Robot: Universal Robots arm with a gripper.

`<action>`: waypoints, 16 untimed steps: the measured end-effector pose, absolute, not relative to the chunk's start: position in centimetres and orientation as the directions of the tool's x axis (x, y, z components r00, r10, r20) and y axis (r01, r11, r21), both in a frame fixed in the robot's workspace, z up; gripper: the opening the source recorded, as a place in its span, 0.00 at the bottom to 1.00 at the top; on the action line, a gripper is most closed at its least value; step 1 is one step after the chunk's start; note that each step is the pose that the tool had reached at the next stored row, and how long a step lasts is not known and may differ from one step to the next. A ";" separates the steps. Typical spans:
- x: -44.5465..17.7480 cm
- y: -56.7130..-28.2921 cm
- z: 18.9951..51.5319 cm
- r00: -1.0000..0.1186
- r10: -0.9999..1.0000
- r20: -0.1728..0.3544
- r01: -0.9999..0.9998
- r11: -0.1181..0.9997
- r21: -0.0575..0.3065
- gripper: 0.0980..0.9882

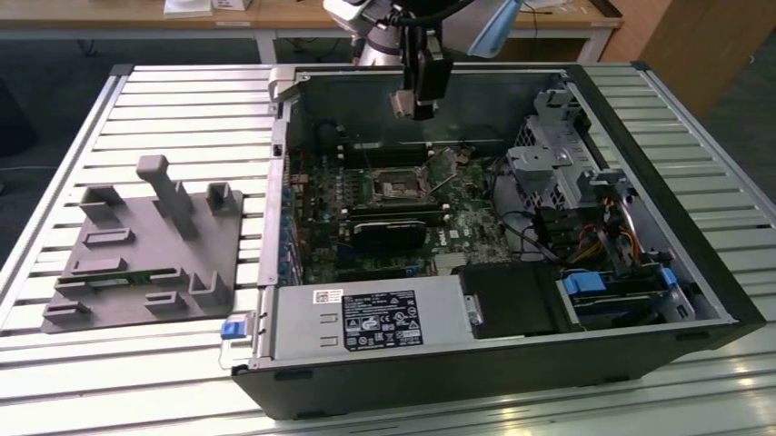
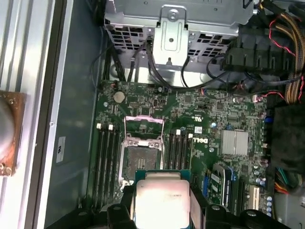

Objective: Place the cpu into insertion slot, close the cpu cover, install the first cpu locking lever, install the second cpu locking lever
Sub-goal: 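Place the cpu into insertion slot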

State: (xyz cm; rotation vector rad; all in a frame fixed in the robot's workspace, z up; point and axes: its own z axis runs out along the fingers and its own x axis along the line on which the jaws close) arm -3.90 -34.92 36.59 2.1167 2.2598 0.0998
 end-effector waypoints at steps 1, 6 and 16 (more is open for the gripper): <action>-3.9 -34.9 36.6 -0.066 0.998 0.012 0.995 0.064 0.077 0.50; -3.9 -34.9 36.0 -0.066 0.998 0.009 0.995 0.065 0.077 0.50; -3.9 -34.9 34.7 -0.066 0.998 -0.006 0.995 0.066 0.077 0.50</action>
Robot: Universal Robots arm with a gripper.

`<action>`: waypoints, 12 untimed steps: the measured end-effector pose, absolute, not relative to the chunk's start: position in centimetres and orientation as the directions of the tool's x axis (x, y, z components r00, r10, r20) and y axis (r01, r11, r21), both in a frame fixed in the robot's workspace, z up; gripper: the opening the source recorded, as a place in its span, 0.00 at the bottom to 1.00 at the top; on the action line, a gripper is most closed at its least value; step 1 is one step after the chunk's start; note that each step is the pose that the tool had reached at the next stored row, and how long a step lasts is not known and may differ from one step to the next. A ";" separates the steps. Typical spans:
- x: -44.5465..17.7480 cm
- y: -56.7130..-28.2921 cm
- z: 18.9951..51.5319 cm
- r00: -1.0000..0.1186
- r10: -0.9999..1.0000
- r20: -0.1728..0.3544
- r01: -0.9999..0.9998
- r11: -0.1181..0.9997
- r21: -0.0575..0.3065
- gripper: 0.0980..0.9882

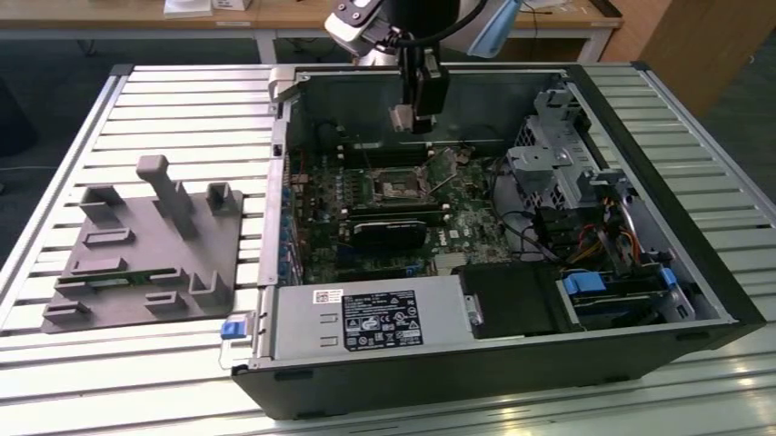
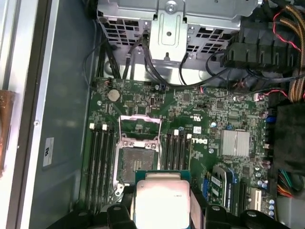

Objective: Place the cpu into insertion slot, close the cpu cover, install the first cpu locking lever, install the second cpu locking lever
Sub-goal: 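Place the cpu into insertion slot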

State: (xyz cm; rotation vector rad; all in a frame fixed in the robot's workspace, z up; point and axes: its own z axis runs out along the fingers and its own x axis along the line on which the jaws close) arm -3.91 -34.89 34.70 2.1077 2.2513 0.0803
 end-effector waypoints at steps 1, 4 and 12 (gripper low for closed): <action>-3.9 -34.9 34.5 -0.065 0.998 -0.006 0.995 0.066 0.077 0.50; -3.9 -34.7 34.1 -0.064 0.998 -0.006 0.995 0.064 0.077 0.50; -3.9 -33.5 33.0 -0.043 0.999 -0.006 0.996 0.043 0.076 0.50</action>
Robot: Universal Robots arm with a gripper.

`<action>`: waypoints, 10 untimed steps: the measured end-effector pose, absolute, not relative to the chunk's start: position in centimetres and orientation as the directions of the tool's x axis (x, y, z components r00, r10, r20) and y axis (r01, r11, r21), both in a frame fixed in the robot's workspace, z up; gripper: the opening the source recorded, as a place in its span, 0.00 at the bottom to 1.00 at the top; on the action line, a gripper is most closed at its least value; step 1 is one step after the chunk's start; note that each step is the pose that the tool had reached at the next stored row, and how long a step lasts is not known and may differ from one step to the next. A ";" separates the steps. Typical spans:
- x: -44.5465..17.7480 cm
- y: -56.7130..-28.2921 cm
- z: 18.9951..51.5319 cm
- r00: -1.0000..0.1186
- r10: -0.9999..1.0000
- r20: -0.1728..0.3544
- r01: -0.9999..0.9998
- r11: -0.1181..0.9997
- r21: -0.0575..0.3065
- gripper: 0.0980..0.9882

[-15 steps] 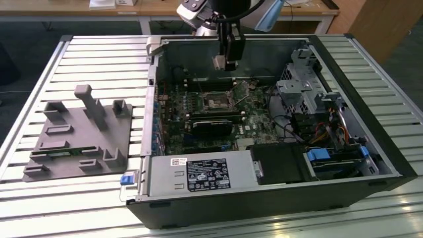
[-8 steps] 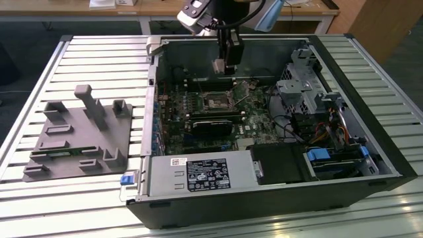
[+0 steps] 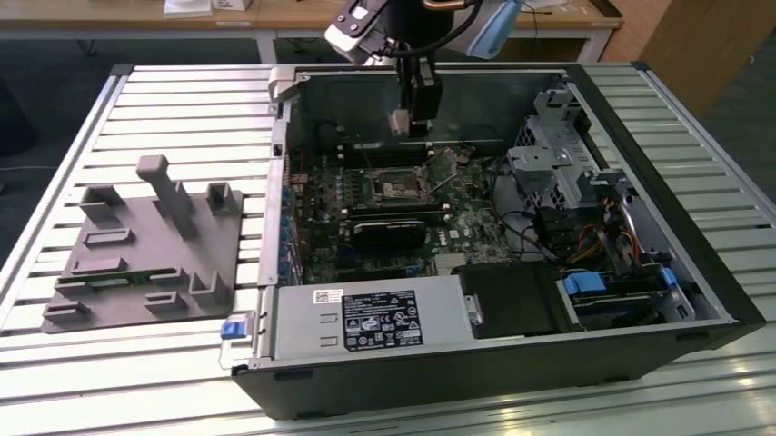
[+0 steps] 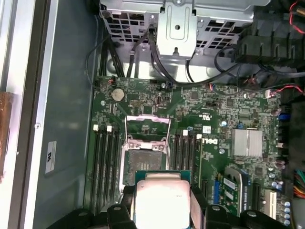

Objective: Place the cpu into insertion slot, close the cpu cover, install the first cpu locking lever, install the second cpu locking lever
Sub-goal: 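Place the cpu into insertion slot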

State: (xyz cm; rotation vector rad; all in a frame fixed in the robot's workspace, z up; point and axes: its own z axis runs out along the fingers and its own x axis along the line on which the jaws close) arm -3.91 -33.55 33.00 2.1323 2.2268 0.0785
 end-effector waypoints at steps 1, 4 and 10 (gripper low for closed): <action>-3.9 -33.5 32.8 -0.040 0.999 -0.006 0.996 0.040 0.077 0.50; -3.9 -33.3 32.3 -0.034 0.999 -0.006 0.996 0.034 0.076 0.50; -3.9 -33.2 31.6 -0.022 1.000 -0.006 0.997 0.023 0.074 0.50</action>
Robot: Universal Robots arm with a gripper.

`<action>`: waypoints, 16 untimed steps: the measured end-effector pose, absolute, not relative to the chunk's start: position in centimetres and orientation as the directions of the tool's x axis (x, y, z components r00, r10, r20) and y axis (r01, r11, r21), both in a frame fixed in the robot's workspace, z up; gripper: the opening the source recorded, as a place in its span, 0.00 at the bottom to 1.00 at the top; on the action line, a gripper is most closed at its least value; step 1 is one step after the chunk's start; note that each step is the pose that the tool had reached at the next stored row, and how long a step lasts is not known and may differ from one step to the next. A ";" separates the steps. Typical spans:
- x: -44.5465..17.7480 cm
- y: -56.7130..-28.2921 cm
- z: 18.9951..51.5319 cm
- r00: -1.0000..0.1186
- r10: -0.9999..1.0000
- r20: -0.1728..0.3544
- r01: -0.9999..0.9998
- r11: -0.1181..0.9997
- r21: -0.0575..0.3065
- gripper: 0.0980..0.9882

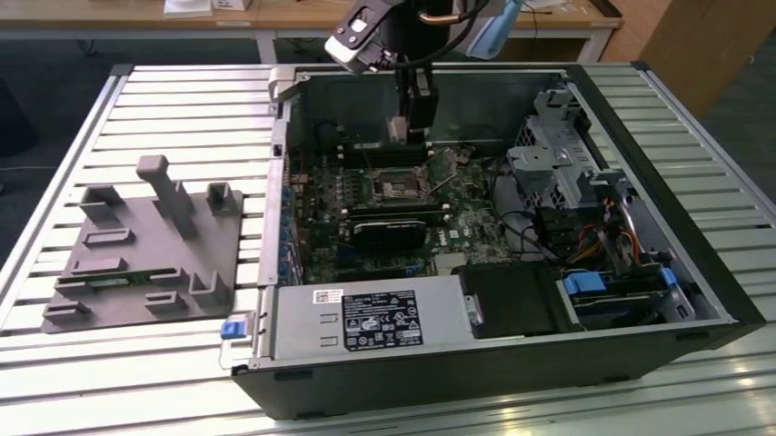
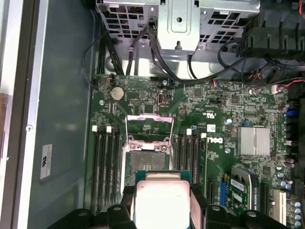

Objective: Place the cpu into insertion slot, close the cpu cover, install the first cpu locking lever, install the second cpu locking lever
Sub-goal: 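Place the cpu into insertion slot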

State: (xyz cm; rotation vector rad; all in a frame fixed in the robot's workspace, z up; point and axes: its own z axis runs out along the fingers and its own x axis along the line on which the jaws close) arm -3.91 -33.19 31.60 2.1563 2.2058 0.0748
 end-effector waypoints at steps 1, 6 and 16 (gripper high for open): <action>-3.9 -33.2 31.5 -0.020 1.000 -0.006 0.997 0.020 0.074 0.50; -3.9 -33.1 30.9 -0.014 1.000 -0.006 0.997 0.015 0.074 0.50; -3.9 -33.1 29.8 -0.006 1.000 -0.006 0.997 0.006 0.074 0.50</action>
